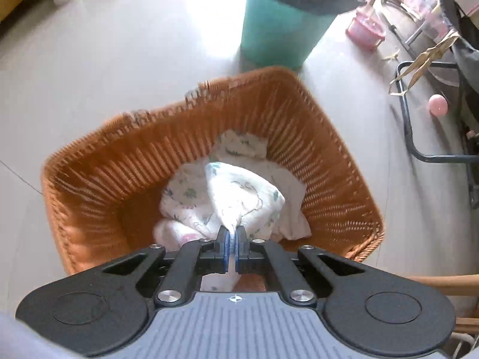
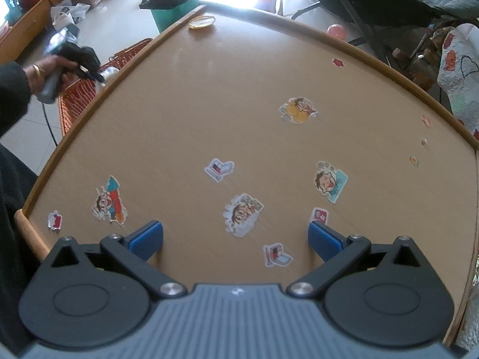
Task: Fold clothes
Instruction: 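Close the left gripper on the floral cloth and lift it, then carry the floral cloth with the left gripper over the table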
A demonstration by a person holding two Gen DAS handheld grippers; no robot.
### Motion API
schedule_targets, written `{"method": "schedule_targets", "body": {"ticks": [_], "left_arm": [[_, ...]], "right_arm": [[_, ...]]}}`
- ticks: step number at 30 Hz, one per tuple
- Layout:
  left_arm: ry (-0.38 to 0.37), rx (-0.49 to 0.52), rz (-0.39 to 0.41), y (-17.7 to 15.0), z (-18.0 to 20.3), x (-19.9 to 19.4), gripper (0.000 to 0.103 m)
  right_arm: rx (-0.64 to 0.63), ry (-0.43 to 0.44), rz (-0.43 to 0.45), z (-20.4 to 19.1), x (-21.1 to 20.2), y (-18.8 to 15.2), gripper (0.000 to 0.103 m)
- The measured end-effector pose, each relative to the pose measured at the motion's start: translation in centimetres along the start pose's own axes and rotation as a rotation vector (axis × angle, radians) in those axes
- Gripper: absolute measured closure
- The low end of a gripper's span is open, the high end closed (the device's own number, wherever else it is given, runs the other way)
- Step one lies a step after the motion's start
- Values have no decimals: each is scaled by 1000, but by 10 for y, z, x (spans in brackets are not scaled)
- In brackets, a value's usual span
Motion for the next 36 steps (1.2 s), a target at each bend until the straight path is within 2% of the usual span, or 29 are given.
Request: {"method": "schedule_targets", "body": {"ticks": [14, 18, 22, 28, 36], "left_arm": [[-18, 8, 90, -31, 24, -159, 100], [4, 45, 130, -46, 40, -207, 100], [-27, 57, 162, -64, 58, -256, 100], [17, 130, 191, -111, 87, -313, 100], [15, 183, 202, -197, 96, -368, 100]], "right_arm": [[44, -33, -33, 5, -6, -30, 0], [66, -35, -30, 12, -11, -37, 0], [81, -12, -22, 18, -16, -45, 0], [106, 27, 18, 24, -27, -54, 0], [114, 29, 62, 32, -35, -61, 0]]}}
Point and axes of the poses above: each gripper's, at about its wrist camera, not at the fingertips, and x roughly the way its jaws point, z to its right, y to its top, the point moved 1 cm from there along x, roughly the way its jaws point, and after that the axes turned 14 degrees about -z, right-handed, at the moved point
